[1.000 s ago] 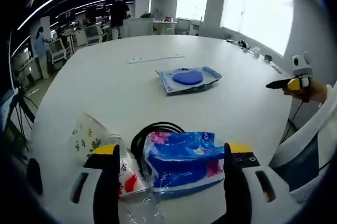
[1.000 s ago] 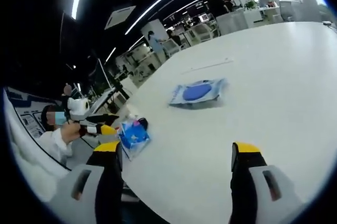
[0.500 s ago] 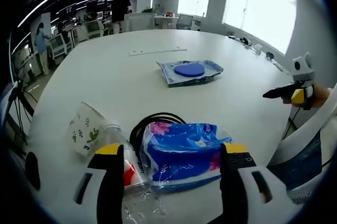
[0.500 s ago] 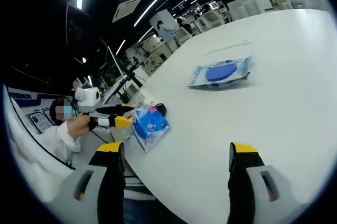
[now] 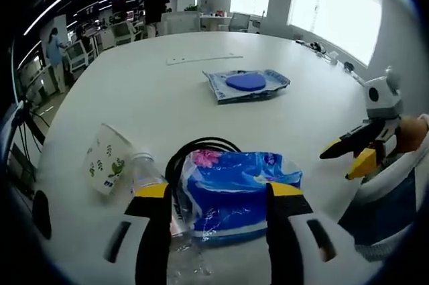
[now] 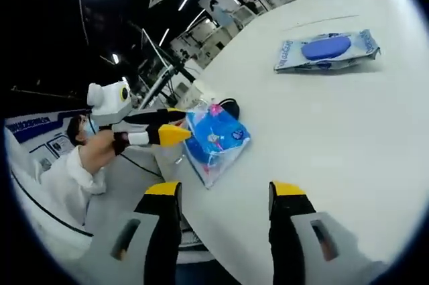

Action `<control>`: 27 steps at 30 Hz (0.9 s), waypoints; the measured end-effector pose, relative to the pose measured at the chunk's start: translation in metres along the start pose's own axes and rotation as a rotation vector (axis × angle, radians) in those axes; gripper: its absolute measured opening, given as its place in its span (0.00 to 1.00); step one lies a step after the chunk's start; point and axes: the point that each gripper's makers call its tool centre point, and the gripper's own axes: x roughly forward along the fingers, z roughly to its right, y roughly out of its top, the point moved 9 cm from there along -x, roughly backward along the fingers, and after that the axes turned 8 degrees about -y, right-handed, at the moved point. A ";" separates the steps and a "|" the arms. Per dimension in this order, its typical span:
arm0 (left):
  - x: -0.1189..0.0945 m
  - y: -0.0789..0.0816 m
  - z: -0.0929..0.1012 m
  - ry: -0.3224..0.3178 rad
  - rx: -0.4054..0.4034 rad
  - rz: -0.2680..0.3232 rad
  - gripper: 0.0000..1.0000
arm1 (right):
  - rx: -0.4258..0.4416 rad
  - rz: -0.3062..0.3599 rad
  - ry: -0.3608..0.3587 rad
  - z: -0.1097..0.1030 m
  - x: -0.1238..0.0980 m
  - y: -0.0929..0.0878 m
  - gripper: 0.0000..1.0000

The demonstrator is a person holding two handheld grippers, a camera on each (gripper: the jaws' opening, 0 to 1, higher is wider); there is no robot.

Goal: Arrange the tabletop items into an orderly group along one side of the table until the central work area is clear of visible clutter.

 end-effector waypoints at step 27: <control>0.002 -0.007 -0.005 0.036 -0.075 0.012 0.31 | 0.081 -0.012 0.021 -0.020 0.048 -0.003 0.28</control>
